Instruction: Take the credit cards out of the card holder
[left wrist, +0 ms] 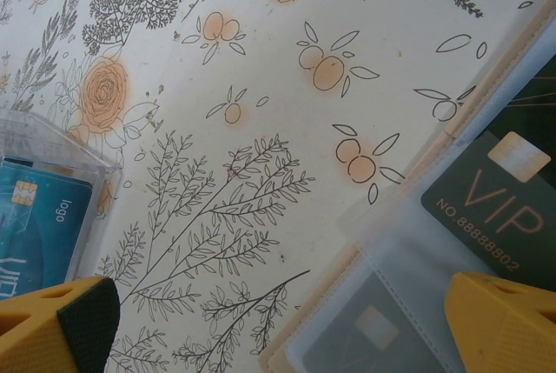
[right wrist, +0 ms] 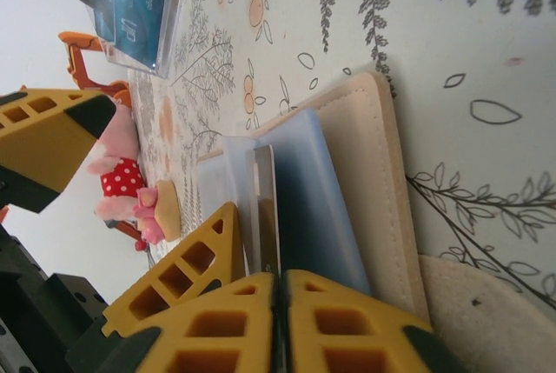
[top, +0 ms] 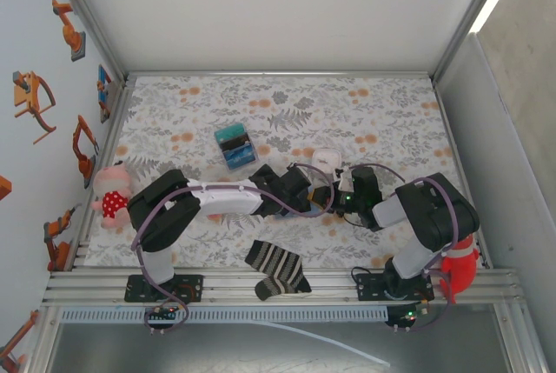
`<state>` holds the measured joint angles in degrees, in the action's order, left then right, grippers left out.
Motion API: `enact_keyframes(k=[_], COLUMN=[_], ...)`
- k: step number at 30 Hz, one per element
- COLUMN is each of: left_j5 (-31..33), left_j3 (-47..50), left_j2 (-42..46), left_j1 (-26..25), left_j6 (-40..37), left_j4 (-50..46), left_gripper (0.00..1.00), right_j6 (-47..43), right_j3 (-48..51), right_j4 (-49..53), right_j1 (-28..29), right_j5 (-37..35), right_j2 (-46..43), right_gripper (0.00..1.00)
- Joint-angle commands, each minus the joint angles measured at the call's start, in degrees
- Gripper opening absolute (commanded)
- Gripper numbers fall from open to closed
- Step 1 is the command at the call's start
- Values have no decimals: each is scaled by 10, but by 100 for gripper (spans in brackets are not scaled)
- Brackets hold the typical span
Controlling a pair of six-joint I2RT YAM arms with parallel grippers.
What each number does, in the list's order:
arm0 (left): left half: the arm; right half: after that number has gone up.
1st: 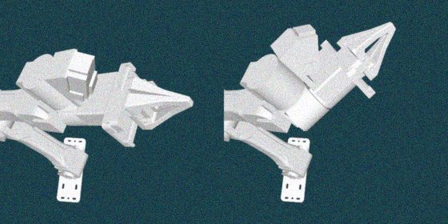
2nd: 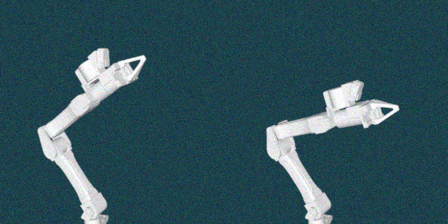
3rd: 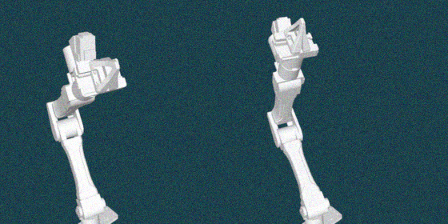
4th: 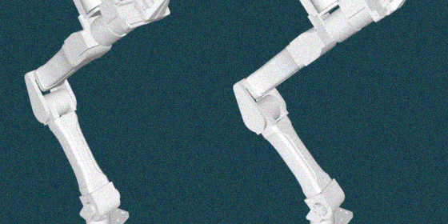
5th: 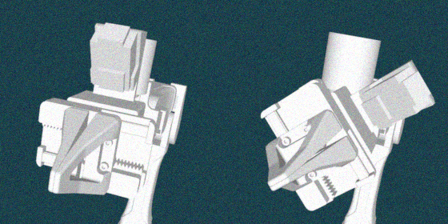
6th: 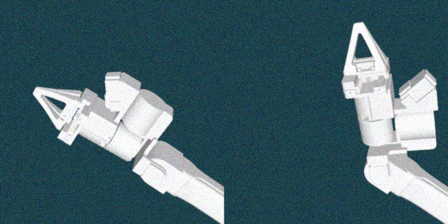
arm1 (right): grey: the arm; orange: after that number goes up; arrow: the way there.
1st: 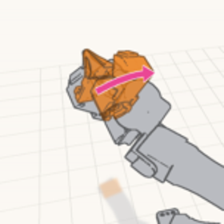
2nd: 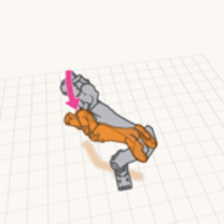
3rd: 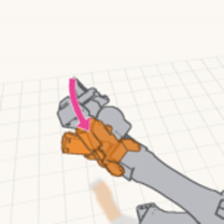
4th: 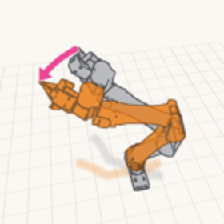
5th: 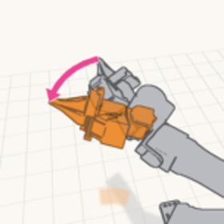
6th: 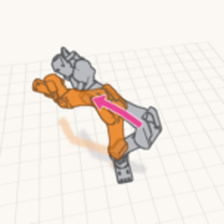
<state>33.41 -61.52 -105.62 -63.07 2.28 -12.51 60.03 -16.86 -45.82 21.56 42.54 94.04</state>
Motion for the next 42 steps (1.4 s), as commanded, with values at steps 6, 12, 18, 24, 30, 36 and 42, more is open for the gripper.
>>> enact_keyframes(k=[6,12,18,24,30,36,42], left_j5=[-12,-12,-1,17,24,41,78], left_j3=[2,11,19,30,30,32,36], left_j2=[-13,-9,0,34,69,108,174], left_j1=[-3,-4,-4,-4,-4,-4,0], left_j6=[6,12,17,19,14,19,41], left_j4=[-22,-23,-31,-38,-39,-45,-51], left_gripper=[97,97,97,97,97,97,97], right_j6=[-11,-9,-6,-11,-69,-194,-254], right_j3=[-10,-24,-20,-10,-28,-104,-156], right_j4=[3,-5,-8,11,157,477,589], right_j1=[17,33,33,31,28,29,30], right_j5=[3,-4,-14,-28,-64,-157,-163], right_j2=[6,37,19,-21,-95,-249,-351], right_gripper=[21,20,0,0,0,0,0])
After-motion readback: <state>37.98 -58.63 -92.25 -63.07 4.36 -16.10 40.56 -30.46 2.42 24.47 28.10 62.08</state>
